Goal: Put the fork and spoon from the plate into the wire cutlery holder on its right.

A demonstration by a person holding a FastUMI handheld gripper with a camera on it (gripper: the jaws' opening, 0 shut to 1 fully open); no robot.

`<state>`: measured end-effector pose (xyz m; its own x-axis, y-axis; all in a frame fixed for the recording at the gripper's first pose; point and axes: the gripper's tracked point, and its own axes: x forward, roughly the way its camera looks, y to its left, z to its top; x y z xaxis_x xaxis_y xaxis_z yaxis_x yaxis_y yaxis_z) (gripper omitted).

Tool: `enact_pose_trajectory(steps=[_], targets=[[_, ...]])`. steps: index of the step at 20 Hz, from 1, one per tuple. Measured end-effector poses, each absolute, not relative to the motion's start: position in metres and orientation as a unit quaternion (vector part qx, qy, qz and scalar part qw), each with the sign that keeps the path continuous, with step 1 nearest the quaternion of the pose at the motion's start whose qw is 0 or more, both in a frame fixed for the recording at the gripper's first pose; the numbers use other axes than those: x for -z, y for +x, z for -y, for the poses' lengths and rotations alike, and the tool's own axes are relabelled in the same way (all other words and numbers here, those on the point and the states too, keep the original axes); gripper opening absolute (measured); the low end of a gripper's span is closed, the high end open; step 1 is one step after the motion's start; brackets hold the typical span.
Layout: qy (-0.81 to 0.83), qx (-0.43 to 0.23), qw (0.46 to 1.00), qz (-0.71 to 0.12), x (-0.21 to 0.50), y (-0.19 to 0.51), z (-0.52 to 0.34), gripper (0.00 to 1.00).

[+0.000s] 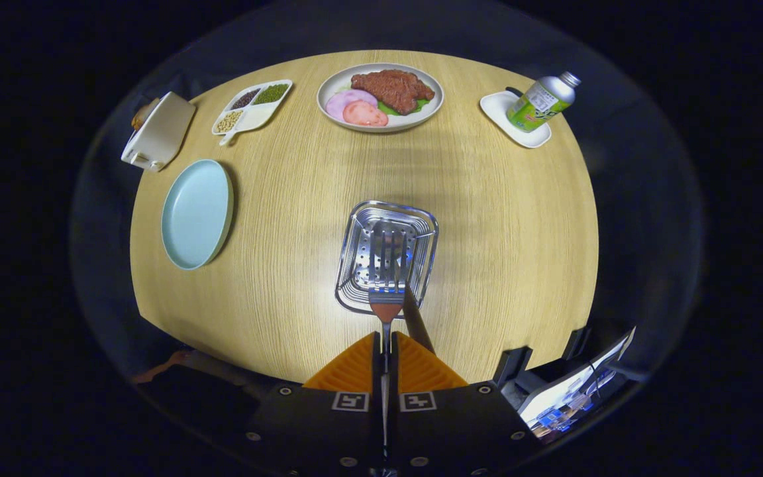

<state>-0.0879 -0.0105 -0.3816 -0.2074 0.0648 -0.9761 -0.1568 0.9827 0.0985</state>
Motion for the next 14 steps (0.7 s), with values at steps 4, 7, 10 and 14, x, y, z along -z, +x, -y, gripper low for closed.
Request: enact_pose_trajectory(steps=[4, 7, 10, 14], targets=[[-0.051, -0.118, 0.587, -0.799, 0.386, -0.091, 0.006, 0.03], [-0.070, -0.129, 0.569, -0.809, 0.389, -0.086, 0.004, 0.03], [-0.059, -0.121, 0.567, -0.813, 0.390, -0.079, -0.002, 0.03], [-0.042, -0.107, 0.570, -0.814, 0.389, -0.074, -0.002, 0.07]])
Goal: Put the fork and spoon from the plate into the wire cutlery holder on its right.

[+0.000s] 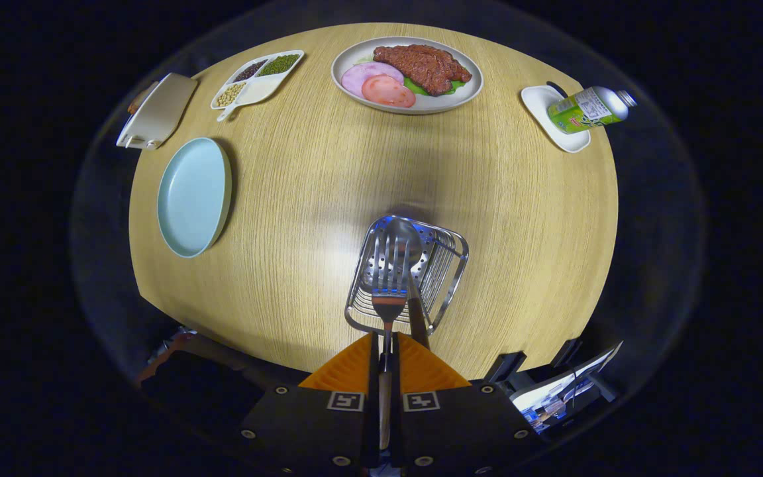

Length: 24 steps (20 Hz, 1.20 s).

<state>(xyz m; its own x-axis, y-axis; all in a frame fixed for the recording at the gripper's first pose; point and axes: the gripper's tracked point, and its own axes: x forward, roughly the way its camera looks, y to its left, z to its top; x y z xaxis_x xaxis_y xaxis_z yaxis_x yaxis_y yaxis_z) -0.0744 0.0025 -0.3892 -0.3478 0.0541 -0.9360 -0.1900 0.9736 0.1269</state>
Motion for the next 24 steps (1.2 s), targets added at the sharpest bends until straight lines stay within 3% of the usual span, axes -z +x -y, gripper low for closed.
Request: enact_pose_trajectory(steps=[4, 8, 13, 18, 23, 24], targets=[[-0.022, -0.090, 0.596, -0.797, 0.384, -0.063, 0.003, 0.11], [0.039, -0.083, 0.658, -0.748, 0.362, -0.038, -0.006, 0.19], [0.123, -0.081, 0.746, -0.649, 0.309, -0.004, -0.015, 0.43], [0.163, -0.096, 0.847, -0.498, 0.235, 0.041, -0.021, 0.58], [0.226, -0.101, 0.909, -0.336, 0.149, 0.055, -0.031, 0.87], [0.223, -0.096, 0.921, -0.306, 0.137, 0.059, -0.025, 0.90]])
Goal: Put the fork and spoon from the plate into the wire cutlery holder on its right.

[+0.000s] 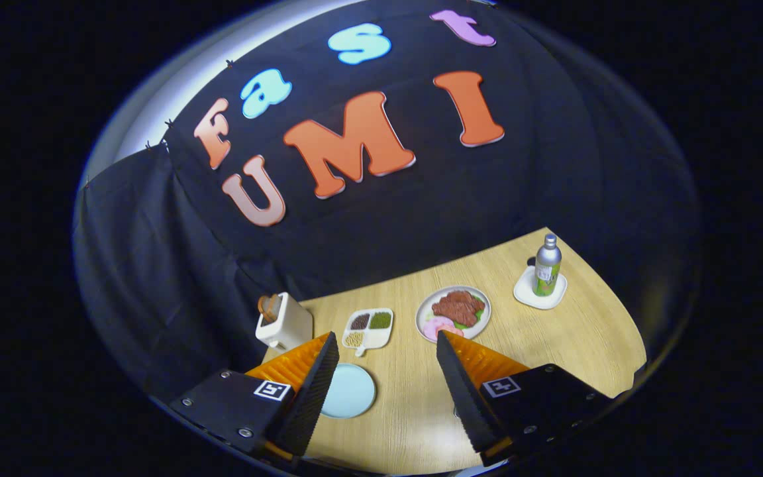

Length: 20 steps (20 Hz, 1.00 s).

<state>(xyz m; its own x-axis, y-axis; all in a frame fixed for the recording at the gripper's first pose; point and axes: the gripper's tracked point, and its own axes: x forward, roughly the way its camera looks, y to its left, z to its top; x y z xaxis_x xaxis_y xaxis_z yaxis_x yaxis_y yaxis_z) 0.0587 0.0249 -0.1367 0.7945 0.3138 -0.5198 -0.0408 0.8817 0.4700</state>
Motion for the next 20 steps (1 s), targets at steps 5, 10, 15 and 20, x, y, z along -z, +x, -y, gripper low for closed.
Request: enact_pose_trajectory(steps=[5, 10, 15, 20], targets=[[0.176, -0.069, 0.968, -0.165, 0.079, 0.053, 0.002, 0.96], [0.132, -0.016, 0.990, -0.052, 0.042, 0.042, 0.034, 0.96], [0.050, 0.006, 0.997, 0.062, 0.007, 0.026, 0.050, 0.96], [0.003, 0.011, 0.998, 0.060, 0.020, 0.011, 0.050, 0.97]])
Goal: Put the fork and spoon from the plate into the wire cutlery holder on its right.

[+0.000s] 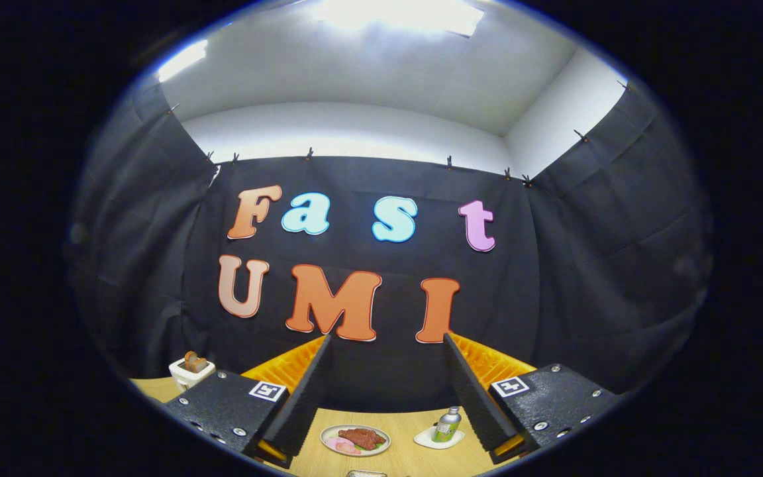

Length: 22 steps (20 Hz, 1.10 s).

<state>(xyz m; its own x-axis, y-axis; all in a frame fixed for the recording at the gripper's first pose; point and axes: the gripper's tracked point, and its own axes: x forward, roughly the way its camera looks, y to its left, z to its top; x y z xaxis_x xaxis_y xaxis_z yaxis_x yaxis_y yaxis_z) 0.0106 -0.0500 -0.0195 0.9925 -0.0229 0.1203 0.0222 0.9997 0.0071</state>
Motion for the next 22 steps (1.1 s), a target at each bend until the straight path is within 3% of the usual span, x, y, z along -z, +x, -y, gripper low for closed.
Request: enact_pose_trajectory(steps=[15, 22], targets=[[0.046, -0.038, 0.998, 0.010, 0.072, 0.011, 0.053, 1.00], [0.028, -0.018, 0.999, 0.002, 0.062, 0.006, 0.037, 1.00]])
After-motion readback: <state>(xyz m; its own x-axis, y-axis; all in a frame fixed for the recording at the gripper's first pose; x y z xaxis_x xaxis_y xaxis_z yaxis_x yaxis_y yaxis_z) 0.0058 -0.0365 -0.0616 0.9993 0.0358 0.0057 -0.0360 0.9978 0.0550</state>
